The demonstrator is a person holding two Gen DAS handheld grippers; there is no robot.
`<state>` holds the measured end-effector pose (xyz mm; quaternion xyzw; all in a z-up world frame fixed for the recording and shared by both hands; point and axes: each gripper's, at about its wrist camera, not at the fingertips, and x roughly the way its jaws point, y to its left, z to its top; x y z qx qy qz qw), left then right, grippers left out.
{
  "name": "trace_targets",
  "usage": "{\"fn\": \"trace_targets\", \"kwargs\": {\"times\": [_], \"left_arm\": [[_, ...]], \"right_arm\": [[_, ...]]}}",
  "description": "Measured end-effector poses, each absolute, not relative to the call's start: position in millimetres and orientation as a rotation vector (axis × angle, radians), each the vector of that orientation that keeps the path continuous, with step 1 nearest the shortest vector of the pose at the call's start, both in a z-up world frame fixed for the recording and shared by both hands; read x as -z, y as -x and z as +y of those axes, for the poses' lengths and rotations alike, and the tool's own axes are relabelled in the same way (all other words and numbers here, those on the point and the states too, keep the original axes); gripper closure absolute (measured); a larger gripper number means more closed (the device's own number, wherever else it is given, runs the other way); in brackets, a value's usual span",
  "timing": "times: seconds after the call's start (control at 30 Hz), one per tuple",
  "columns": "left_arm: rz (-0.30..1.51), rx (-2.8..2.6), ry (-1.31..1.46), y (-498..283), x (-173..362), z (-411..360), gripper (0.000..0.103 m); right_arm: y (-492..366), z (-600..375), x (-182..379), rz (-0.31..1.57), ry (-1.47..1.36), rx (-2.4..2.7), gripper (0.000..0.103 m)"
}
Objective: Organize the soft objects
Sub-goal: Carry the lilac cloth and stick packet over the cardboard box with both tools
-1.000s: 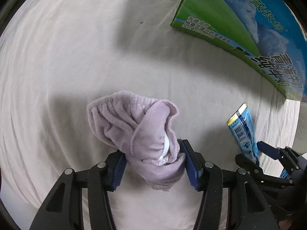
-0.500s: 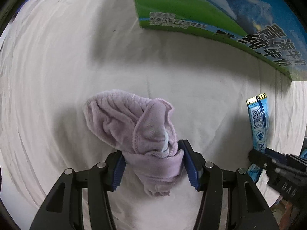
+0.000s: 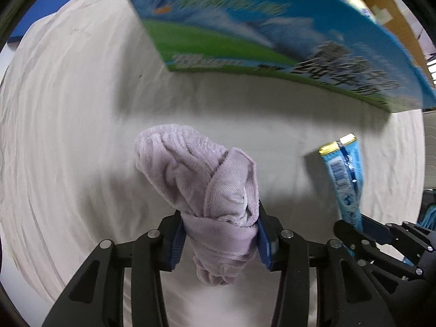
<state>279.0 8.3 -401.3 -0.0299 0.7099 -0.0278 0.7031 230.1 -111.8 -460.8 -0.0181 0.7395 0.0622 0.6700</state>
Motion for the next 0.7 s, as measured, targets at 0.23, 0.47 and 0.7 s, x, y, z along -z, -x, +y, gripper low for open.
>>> {"fn": "trace_targets", "kwargs": {"times": [0.23,0.47,0.7], "left_arm": [[1.502,0.133,0.065,-266,357,-15,0.062],[1.396,0.211,0.089,-259,292,-23,0.062],[1.299,0.267,0.14,-283,232,-23,0.062]], "right_arm": [[-237,-149,413,1.622,-0.05,-0.172,0.078],[-242,-188,334,1.568,-0.148,-0.202,0.078],[-262,-216,260,1.458,-0.273,-0.24,0.078]]}}
